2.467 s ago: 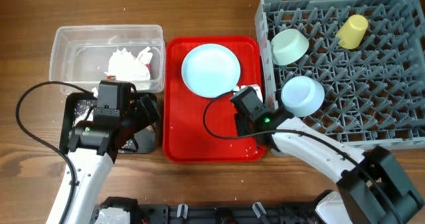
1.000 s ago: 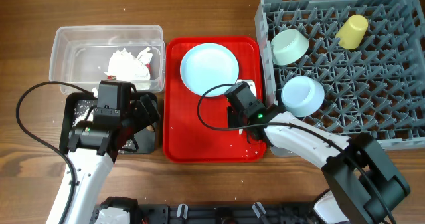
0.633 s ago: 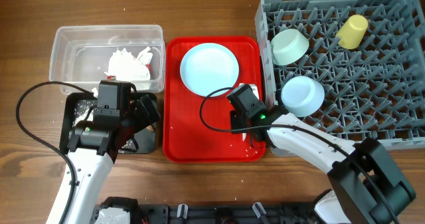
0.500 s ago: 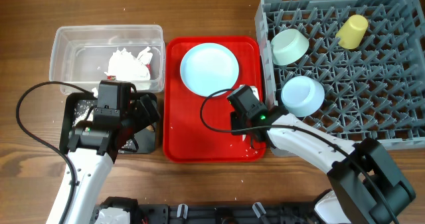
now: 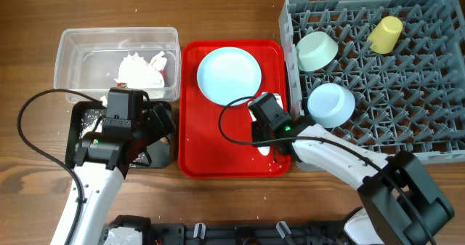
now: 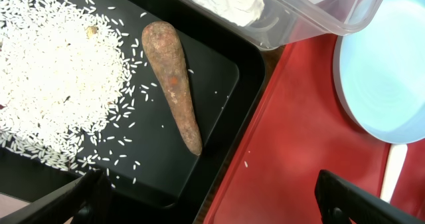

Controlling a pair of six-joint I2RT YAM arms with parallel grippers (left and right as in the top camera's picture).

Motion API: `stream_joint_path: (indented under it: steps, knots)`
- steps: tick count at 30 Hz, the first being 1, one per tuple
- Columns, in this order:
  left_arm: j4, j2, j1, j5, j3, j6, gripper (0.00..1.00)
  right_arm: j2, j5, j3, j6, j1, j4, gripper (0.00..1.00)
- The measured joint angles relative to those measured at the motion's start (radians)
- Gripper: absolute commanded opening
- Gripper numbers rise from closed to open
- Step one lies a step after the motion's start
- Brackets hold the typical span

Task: Sort waste into correct bins and load items into the dishwasher rack
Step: 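Lower the right gripper onto the white spoon to grasp it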

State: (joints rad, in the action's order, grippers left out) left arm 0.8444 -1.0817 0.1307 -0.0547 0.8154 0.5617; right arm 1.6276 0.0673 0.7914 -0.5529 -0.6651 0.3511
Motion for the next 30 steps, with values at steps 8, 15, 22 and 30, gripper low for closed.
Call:
stream_joint_path:
  steps: [8,15,22,30]
  knots:
    - [0.0,0.0,0.0,0.0,0.0,0.0,1.0,0.004,-0.009,0.0,-0.032,0.0,0.0,0.2]
    - [0.0,0.0,0.0,0.0,0.0,0.0,1.0,0.005,-0.034,0.0,-0.032,0.0,0.019,0.28]
    - [0.0,0.0,0.0,0.0,0.0,0.0,1.0,0.005,-0.084,0.037,-0.036,0.0,0.148,0.32]
    - [0.0,0.0,0.0,0.0,0.0,0.0,1.0,0.013,-0.16,0.031,-0.142,-0.013,0.158,0.31]
